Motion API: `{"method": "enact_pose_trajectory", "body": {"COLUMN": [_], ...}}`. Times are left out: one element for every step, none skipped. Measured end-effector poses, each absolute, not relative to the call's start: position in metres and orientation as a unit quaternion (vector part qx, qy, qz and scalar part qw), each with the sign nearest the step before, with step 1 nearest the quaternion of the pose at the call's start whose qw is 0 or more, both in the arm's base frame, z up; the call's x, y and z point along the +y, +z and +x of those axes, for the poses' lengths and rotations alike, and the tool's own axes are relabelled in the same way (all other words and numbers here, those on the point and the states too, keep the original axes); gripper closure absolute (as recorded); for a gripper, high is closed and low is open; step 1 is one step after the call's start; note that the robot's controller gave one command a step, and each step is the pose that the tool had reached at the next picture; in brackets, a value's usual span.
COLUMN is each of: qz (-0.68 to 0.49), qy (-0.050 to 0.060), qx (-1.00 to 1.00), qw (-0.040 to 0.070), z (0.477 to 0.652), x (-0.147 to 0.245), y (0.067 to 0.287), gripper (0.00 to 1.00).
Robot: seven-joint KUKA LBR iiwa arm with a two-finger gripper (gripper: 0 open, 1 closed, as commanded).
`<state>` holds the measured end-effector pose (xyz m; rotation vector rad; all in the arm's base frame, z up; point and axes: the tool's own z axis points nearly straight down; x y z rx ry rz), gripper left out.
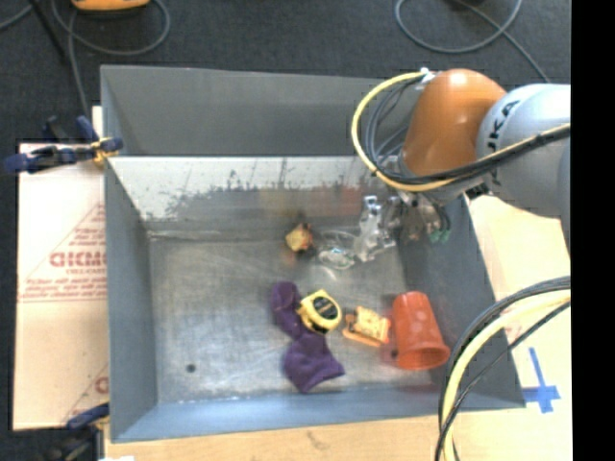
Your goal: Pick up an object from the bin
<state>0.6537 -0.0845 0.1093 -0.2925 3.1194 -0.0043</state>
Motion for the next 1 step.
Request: {"method": "enact_pose_trajectory", "body": {"qz": [-0.093], "qy": [-0.001], "qx": [0.996], "qw": [0.004], "z": [0.6537], "x": [-0.0845], "y": [0.1128], "gripper": [1.0]}}
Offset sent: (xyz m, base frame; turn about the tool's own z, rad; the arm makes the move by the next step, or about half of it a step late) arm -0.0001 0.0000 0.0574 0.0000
